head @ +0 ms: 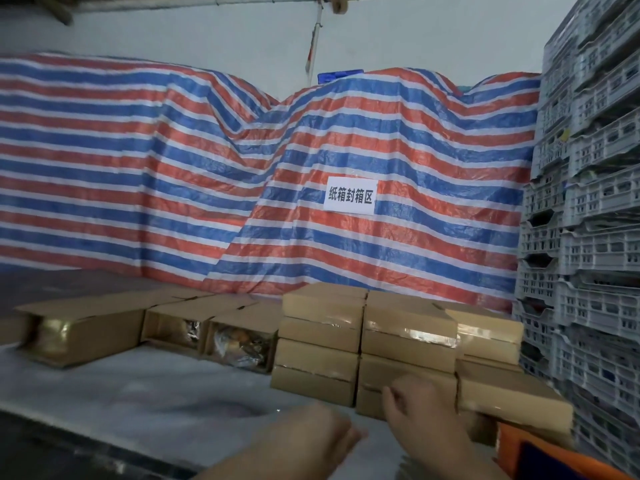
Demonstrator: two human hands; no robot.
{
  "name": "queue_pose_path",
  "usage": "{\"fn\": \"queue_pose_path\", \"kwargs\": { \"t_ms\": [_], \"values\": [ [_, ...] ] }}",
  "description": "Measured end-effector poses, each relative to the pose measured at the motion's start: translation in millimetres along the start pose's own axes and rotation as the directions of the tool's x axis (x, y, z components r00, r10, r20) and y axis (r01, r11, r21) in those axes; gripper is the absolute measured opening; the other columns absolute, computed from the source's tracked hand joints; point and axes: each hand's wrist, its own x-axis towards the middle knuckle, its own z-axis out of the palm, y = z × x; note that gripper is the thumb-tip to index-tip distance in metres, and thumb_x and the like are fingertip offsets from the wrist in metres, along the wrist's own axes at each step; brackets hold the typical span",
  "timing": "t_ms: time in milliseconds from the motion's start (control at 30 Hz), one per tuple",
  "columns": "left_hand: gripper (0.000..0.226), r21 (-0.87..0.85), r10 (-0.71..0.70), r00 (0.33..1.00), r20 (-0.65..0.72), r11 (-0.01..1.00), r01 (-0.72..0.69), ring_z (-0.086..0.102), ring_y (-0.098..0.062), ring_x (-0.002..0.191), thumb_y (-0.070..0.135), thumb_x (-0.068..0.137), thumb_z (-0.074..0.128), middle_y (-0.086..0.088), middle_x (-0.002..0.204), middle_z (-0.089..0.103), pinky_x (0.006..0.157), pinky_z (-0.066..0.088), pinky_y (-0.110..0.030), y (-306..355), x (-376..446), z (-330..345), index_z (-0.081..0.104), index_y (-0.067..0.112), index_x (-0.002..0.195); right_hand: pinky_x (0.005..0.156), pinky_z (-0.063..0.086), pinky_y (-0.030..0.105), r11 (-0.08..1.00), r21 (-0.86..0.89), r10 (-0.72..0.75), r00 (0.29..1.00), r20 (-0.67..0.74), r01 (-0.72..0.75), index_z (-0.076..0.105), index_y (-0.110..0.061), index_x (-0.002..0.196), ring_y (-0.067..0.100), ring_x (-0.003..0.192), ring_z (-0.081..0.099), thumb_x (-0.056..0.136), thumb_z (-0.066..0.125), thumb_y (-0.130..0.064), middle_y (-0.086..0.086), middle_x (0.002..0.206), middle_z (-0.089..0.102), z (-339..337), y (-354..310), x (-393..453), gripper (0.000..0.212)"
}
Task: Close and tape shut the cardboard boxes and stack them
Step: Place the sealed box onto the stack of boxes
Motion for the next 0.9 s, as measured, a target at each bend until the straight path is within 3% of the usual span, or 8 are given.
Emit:
{"fn": "queue_pose_path", "kwargs": {
  "t_ms": [67,133,233,300,467,667,767,900],
  "values": [
    [0.074,0.263,-0.111,0.913,-0.394,0.938,0.227,0.057,-0.012,0.065,0.067,0.095,0.013,-0.004,0.065,0.059,0.063,0.040,-0.029,-24.4,-19.0,-0.7,0.055,0.013,0.066,0.059,0.032,0.016,1.000,0.014,0.024,0.999,0.046,-0.025,0.042,-0.028,0.059,-0.001,0.066,0.046,0.096,0.055,-0.033,-0.011,0.067,0.047,15.9,-3.8,2.0,0.040],
    [0.077,0.381,-0.121,0.846,-0.520,0.853,0.356,0.053,-0.012,0.072,0.069,0.093,0.008,-0.001,0.066,0.057,0.067,0.033,-0.030,-49.1,-29.7,-8.7,0.053,0.015,0.065,0.063,0.036,0.021,0.998,0.045,0.050,0.996,0.077,-0.054,0.048,-0.024,0.063,0.001,0.070,0.049,0.095,0.056,-0.034,-0.008,0.072,0.052,30.2,-11.4,6.5,0.035],
    [0.059,0.323,-0.204,0.843,-0.498,0.858,0.398,0.050,-0.011,0.114,0.059,0.100,0.022,0.005,0.113,0.063,0.095,0.035,-0.030,-88.3,-34.2,-28.5,0.070,0.026,0.094,0.068,0.044,0.024,0.989,0.101,0.092,0.986,0.136,-0.107,0.057,-0.014,0.068,0.003,0.069,0.054,0.094,0.057,-0.033,-0.001,0.074,0.058,49.9,-24.6,14.2,0.032],
    [0.046,0.230,-0.319,0.831,-0.455,0.860,0.456,0.049,-0.010,0.118,0.055,0.101,0.030,0.007,0.133,0.053,0.100,0.040,-0.030,-119.4,-38.5,-34.5,0.067,0.031,0.113,0.064,0.041,0.017,0.990,0.109,0.076,0.984,0.162,-0.094,0.050,-0.017,0.063,-0.002,0.064,0.051,0.093,0.056,-0.035,-0.001,0.070,0.055,60.7,-35.0,20.4,0.035],
    [0.035,0.264,-0.437,0.730,-0.526,0.732,0.628,0.055,-0.013,0.111,0.049,0.100,0.037,0.006,0.129,0.054,0.092,0.044,-0.027,-189.6,-46.8,-54.3,0.060,0.029,0.117,0.062,0.039,0.016,0.989,0.144,-0.066,0.974,0.217,0.035,0.043,-0.019,0.062,-0.001,0.066,0.050,0.095,0.053,-0.034,-0.003,0.073,0.053,85.8,-69.4,54.9,0.038],
    [0.022,0.280,-0.378,0.590,-0.713,0.619,0.734,0.056,-0.019,0.104,0.031,0.095,0.044,0.001,0.111,0.057,0.083,0.045,-0.032,-262.5,-73.9,-101.1,0.059,0.023,0.108,0.066,0.042,0.026,0.943,0.250,-0.259,0.955,0.143,0.218,0.053,-0.020,0.074,0.006,0.074,0.053,0.095,0.049,-0.037,-0.007,0.079,0.053,131.0,-123.8,104.7,0.027],
    [0.022,0.311,-0.380,0.511,-0.771,0.475,0.823,0.055,-0.023,0.107,0.021,0.089,0.047,-0.002,0.112,0.056,0.087,0.043,-0.034,-299.6,-97.7,-137.6,0.056,0.020,0.109,0.071,0.044,0.026,0.917,0.259,-0.345,0.930,0.130,0.304,0.054,-0.026,0.083,0.003,0.082,0.052,0.093,0.045,-0.042,-0.013,0.088,0.053,161.3,-151.8,125.1,0.021],
    [0.052,0.401,-0.442,0.452,-0.775,0.210,0.892,0.046,-0.022,0.126,0.026,0.089,0.056,-0.002,0.138,0.045,0.103,0.037,-0.034,-350.6,-130.9,-181.2,0.038,0.021,0.138,0.092,0.046,0.029,0.912,0.282,-0.369,0.895,0.250,0.297,0.057,-0.031,0.109,0.007,0.106,0.051,0.095,0.045,-0.046,-0.012,0.113,0.056,200.8,-183.4,147.4,0.024]
  ]
}}
